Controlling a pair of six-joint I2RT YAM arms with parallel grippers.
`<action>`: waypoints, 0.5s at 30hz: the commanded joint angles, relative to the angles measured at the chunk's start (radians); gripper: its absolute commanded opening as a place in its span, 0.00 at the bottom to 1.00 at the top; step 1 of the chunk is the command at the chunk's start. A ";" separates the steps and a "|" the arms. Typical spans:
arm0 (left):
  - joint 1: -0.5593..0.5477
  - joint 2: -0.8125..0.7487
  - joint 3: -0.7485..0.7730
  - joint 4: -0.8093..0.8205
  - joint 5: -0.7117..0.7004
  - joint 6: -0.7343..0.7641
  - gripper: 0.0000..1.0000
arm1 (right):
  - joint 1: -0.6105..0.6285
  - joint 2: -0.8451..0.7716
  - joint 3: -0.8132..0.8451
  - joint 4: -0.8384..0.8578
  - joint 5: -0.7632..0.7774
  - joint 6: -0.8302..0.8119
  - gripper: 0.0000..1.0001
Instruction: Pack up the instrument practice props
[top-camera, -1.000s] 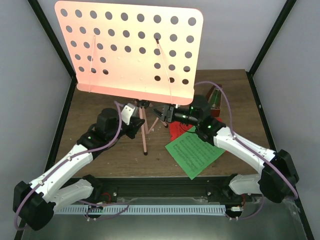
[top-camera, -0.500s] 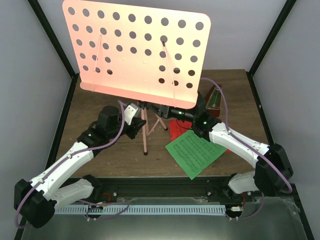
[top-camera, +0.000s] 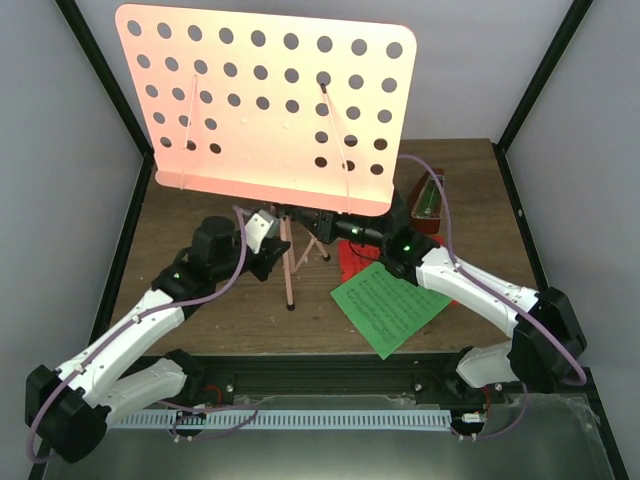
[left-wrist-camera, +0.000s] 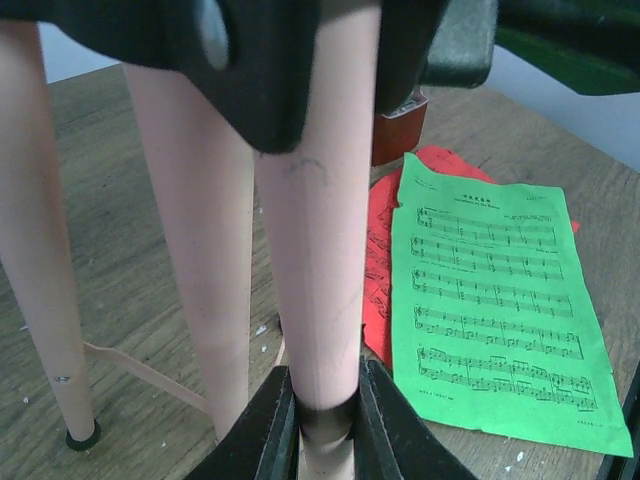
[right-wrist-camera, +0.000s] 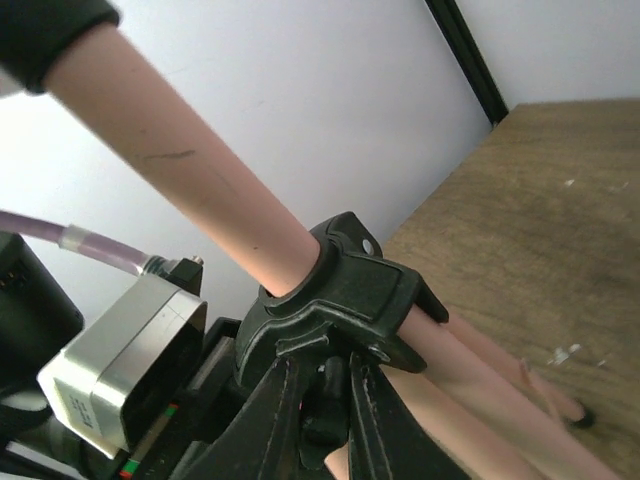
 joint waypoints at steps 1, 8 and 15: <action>-0.004 -0.034 -0.027 -0.026 0.007 0.073 0.00 | 0.005 -0.009 0.003 -0.124 0.126 -0.267 0.06; -0.004 -0.046 -0.031 -0.026 0.003 0.073 0.00 | 0.005 -0.053 -0.062 -0.095 0.215 -0.640 0.06; -0.004 -0.057 -0.034 -0.028 -0.005 0.076 0.00 | 0.006 -0.038 -0.076 -0.045 0.223 -0.963 0.06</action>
